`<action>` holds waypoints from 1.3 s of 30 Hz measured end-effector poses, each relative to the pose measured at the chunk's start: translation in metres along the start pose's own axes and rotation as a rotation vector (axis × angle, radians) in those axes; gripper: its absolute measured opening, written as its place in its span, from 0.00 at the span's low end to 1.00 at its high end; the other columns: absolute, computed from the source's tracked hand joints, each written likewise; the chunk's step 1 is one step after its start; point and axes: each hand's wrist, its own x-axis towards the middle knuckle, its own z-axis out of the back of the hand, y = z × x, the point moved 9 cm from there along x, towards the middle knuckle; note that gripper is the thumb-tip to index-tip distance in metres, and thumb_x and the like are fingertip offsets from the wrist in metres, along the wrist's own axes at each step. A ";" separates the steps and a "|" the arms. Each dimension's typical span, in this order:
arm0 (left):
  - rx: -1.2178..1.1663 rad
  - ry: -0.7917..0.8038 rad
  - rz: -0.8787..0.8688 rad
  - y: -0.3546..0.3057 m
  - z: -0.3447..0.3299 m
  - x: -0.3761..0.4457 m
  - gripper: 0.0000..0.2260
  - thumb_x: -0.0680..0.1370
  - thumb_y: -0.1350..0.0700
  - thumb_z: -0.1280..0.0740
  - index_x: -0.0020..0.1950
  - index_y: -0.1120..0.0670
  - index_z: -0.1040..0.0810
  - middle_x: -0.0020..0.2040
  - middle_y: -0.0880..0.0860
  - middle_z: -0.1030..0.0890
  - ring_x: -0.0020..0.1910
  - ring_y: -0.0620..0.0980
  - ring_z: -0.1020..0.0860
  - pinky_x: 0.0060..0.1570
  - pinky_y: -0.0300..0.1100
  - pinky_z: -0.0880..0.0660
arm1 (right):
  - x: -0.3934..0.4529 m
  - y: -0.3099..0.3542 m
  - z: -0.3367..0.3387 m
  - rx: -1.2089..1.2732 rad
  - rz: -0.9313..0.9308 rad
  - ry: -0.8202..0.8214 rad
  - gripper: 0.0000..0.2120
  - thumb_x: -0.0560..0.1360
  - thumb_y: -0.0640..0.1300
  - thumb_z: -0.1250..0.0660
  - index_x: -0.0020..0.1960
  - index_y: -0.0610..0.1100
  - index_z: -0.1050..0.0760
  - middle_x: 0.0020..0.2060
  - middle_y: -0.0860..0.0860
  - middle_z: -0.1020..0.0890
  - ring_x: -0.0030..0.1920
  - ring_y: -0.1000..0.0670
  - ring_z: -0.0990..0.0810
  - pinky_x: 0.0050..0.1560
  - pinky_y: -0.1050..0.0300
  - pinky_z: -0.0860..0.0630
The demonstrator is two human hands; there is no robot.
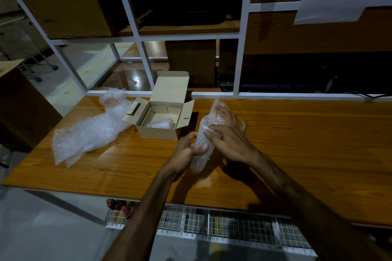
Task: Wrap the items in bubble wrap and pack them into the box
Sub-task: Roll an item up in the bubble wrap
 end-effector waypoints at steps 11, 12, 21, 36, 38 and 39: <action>-0.025 0.003 0.019 0.002 -0.002 0.001 0.24 0.77 0.51 0.25 0.71 0.54 0.25 0.63 0.65 0.19 0.63 0.70 0.20 0.65 0.76 0.28 | -0.006 -0.030 -0.020 1.171 -0.476 -0.055 0.28 0.73 0.48 0.22 0.71 0.46 0.26 0.63 0.49 0.17 0.66 0.43 0.20 0.62 0.46 0.21; -0.025 0.008 0.023 0.002 -0.004 0.000 0.24 0.77 0.51 0.25 0.71 0.54 0.25 0.63 0.65 0.19 0.63 0.70 0.20 0.65 0.76 0.28 | -0.004 -0.027 -0.018 1.172 -0.435 -0.048 0.22 0.75 0.46 0.24 0.68 0.45 0.23 0.61 0.48 0.16 0.64 0.44 0.19 0.60 0.48 0.20; -0.022 0.041 0.002 -0.004 -0.004 -0.010 0.23 0.80 0.52 0.27 0.72 0.57 0.25 0.64 0.67 0.19 0.63 0.74 0.22 0.65 0.77 0.29 | -0.003 -0.003 0.006 0.545 -0.053 -0.110 0.20 0.79 0.59 0.31 0.62 0.46 0.17 0.60 0.55 0.17 0.58 0.57 0.19 0.58 0.46 0.18; 0.262 -0.046 -0.230 -0.042 -0.002 -0.027 0.37 0.76 0.58 0.22 0.79 0.43 0.36 0.72 0.45 0.26 0.63 0.44 0.20 0.55 0.46 0.16 | -0.009 -0.002 -0.012 0.281 0.092 0.199 0.12 0.83 0.50 0.33 0.63 0.47 0.21 0.55 0.55 0.21 0.54 0.59 0.23 0.53 0.57 0.24; 0.361 -0.037 -0.307 -0.051 -0.004 -0.027 0.41 0.75 0.56 0.20 0.81 0.40 0.40 0.76 0.43 0.32 0.66 0.42 0.24 0.57 0.43 0.17 | -0.010 0.000 -0.011 0.277 0.108 0.217 0.11 0.83 0.48 0.34 0.63 0.47 0.21 0.55 0.53 0.22 0.54 0.58 0.23 0.54 0.56 0.23; 0.379 -0.030 -0.331 -0.053 -0.005 -0.026 0.40 0.75 0.55 0.20 0.80 0.40 0.39 0.77 0.44 0.32 0.68 0.43 0.25 0.58 0.44 0.18 | -0.010 0.000 -0.010 0.286 0.110 0.222 0.11 0.83 0.48 0.34 0.63 0.47 0.21 0.55 0.53 0.22 0.54 0.58 0.23 0.53 0.57 0.24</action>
